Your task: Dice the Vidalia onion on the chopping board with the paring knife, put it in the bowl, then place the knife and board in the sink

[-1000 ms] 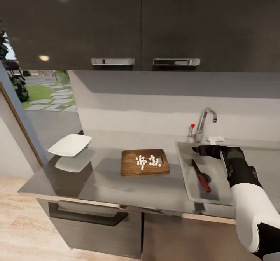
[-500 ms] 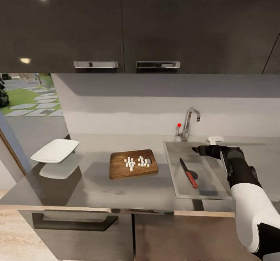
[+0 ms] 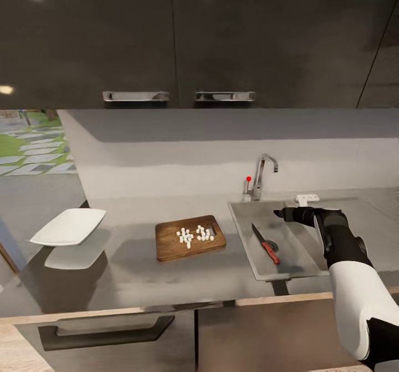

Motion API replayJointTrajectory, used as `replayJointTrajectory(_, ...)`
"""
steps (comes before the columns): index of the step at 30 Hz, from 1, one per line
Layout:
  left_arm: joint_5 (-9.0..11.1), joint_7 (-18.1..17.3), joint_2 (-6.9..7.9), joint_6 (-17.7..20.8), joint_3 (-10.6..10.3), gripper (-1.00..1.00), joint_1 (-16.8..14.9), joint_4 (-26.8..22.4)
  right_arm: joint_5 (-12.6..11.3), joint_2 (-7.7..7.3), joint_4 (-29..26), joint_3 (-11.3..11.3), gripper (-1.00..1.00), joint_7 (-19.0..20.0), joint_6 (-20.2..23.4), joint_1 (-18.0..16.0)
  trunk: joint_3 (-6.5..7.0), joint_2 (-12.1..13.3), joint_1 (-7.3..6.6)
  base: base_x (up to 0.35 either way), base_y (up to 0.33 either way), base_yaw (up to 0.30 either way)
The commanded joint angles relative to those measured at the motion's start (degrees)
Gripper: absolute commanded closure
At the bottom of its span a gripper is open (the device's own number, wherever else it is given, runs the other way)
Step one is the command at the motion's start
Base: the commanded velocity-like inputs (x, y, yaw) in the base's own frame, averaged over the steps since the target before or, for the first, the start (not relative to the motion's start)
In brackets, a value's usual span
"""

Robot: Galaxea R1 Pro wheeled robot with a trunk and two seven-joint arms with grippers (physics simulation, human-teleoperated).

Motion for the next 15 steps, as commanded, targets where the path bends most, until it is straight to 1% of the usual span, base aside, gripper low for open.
replayJointTrajectory(1, 0.5, 0.0, -0.02, -0.4, -0.5, -1.00, -0.1, 0.2, 0.6, 0.06, -0.1, -0.1, -1.00, 0.5, 0.2, -0.1, -0.05, -0.1, 0.02, 0.029, 0.126, -0.087)
replayJointTrajectory(6, 0.5, 0.0, -0.03, -0.3, -0.5, -1.00, -0.1, 0.2, 0.7, 0.06, 1.0, -0.1, -1.00, 0.6, -0.1, -0.1, -0.02, -0.1, 0.02, 0.005, 0.024, -0.016)
replayJointTrajectory(7, 0.5, 0.0, -0.03, -0.4, -0.5, -1.00, -0.1, 0.2, 0.7, 0.07, 1.2, -0.1, -1.00, 0.6, -0.3, -0.1, -0.02, -0.1, 0.02, 0.001, 0.004, -0.002)
replayJointTrajectory(9, 0.5, 0.0, -0.03, -0.4, -0.5, -1.00, -0.1, 0.2, 1.2, 0.07, 2.2, 0.0, -1.00, 0.7, -2.3, -0.1, -0.02, -0.1, 0.02, 0.000, 0.001, -0.001)
replayJointTrajectory(15, 0.5, 0.0, -0.03, -0.3, -0.5, -1.00, -0.1, 0.2, 1.5, 0.08, 2.7, 0.0, -1.00, 0.5, -3.1, -0.1, -0.02, -0.1, 0.02, 0.000, 0.000, 0.000)
